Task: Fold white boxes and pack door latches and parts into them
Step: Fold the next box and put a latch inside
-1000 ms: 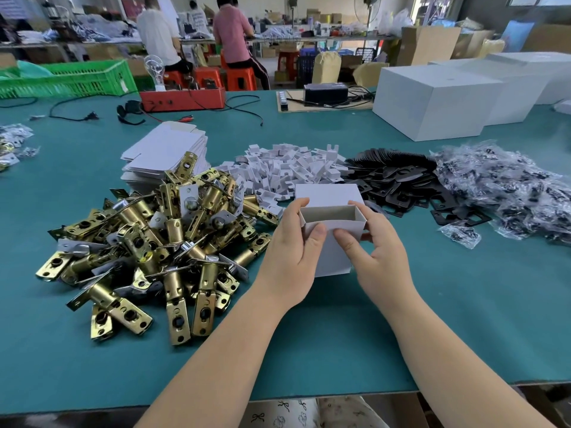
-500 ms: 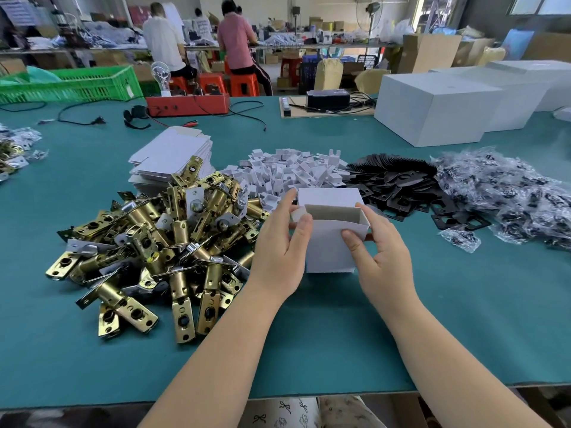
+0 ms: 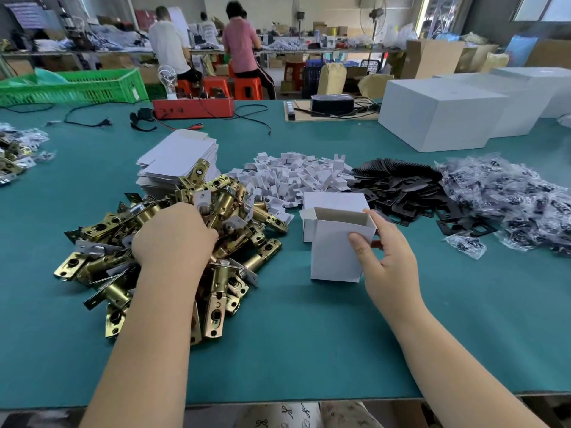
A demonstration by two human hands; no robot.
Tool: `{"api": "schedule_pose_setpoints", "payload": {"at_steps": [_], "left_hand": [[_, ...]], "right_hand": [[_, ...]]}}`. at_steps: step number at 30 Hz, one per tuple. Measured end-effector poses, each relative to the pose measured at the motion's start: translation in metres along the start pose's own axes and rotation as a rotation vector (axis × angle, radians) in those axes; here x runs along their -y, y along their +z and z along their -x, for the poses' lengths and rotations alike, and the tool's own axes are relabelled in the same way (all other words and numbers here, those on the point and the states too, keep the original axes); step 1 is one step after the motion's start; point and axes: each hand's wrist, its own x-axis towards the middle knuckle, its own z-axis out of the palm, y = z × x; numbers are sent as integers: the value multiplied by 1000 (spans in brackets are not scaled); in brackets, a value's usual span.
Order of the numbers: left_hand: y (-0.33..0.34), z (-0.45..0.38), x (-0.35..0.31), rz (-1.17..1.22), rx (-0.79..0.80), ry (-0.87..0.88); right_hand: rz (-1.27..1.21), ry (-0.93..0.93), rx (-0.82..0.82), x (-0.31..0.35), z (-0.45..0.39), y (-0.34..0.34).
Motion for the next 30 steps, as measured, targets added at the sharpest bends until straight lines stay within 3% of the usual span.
{"api": "schedule_pose_setpoints", "payload": {"at_steps": [7, 12, 16, 23, 30], "left_hand": [[12, -2, -9, -49, -14, 54], [6, 5, -8, 215, -215, 86], [-9, 16, -20, 373, -341, 233], [-28, 45, -54, 653, -253, 608], [-34, 54, -75, 745, -253, 652]], "right_hand": [[6, 2, -2, 1, 1, 0], [2, 15, 2, 2, 1, 0], [-6, 28, 12, 3, 1, -3], [-25, 21, 35, 2, 1, -2], [-27, 33, 56, 0, 0, -3]]}}
